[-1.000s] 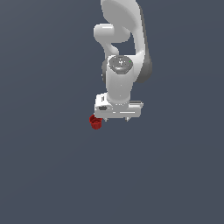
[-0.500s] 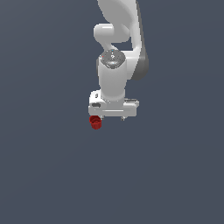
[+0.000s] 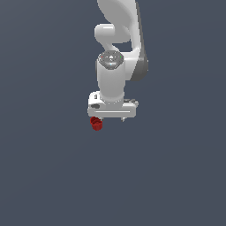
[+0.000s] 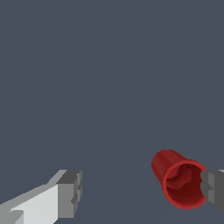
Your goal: Pick up the object and move it to a goal position.
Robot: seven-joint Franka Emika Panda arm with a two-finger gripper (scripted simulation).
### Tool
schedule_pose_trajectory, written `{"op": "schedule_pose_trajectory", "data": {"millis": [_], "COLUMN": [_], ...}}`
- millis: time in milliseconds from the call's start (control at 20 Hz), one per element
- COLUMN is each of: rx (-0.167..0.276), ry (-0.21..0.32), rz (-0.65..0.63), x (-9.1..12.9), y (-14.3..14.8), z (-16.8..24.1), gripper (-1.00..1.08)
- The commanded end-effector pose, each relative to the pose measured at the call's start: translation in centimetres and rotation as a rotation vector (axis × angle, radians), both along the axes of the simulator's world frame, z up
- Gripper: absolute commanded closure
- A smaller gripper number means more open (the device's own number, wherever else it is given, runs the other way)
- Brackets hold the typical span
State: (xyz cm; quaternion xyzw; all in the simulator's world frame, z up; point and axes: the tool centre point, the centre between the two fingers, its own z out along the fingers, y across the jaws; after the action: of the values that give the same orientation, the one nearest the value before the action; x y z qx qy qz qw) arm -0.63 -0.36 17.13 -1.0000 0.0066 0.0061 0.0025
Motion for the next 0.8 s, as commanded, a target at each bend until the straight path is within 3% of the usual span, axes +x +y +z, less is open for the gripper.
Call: {"op": "schedule_pose_trajectory", "data": {"millis": [0, 750], "rx": [0.000, -0.003], "ry": [0.000, -0.005], "rz": [0.021, 0.283], "x": [-0.2, -2.6], "y": [-0.4, -4.6], "z": [-0.3, -3.5], "gripper": [-0.92, -0.92]}}
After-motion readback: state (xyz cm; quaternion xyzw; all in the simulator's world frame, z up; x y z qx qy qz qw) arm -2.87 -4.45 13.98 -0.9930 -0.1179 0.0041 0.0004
